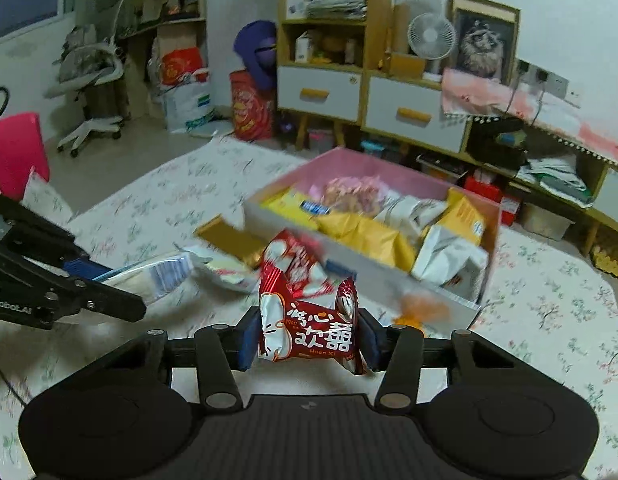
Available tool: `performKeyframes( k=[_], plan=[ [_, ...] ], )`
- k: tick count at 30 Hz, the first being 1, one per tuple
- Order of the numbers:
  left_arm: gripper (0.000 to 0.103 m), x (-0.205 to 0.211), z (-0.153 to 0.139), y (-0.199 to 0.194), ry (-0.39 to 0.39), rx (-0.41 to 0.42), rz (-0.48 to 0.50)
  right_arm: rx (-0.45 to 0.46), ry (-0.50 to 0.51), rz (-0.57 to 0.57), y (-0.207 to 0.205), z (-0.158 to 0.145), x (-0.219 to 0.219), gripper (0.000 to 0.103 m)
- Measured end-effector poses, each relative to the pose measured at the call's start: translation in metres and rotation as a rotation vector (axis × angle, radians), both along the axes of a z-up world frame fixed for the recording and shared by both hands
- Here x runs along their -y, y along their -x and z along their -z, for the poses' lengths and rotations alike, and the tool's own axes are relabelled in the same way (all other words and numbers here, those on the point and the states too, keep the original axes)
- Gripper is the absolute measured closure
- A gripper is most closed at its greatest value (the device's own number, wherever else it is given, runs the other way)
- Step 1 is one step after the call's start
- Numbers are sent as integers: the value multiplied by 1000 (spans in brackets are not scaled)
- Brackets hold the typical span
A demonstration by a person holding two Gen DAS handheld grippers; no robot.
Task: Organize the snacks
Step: 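Carry milk stick into box with left tool while right drops red candy pack there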
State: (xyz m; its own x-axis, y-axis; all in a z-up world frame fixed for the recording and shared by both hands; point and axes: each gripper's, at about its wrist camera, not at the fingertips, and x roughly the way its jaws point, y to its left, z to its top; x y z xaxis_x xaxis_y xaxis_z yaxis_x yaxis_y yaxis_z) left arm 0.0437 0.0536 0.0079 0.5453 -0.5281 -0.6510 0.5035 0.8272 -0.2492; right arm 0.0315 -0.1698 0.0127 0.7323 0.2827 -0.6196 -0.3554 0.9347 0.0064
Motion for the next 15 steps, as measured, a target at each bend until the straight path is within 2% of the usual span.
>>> performKeyframes(
  k=[6, 10, 15],
  plan=[
    [87, 1, -17, -14, 81, 9, -33, 41, -51, 49, -20, -15, 5, 83],
    [87, 6, -21, -32, 105, 8, -70, 52, -92, 88, -34, -21, 9, 83],
    [87, 18, -14, -63, 68, 7, -101, 31, -156, 178, -51, -20, 15, 82]
  ],
)
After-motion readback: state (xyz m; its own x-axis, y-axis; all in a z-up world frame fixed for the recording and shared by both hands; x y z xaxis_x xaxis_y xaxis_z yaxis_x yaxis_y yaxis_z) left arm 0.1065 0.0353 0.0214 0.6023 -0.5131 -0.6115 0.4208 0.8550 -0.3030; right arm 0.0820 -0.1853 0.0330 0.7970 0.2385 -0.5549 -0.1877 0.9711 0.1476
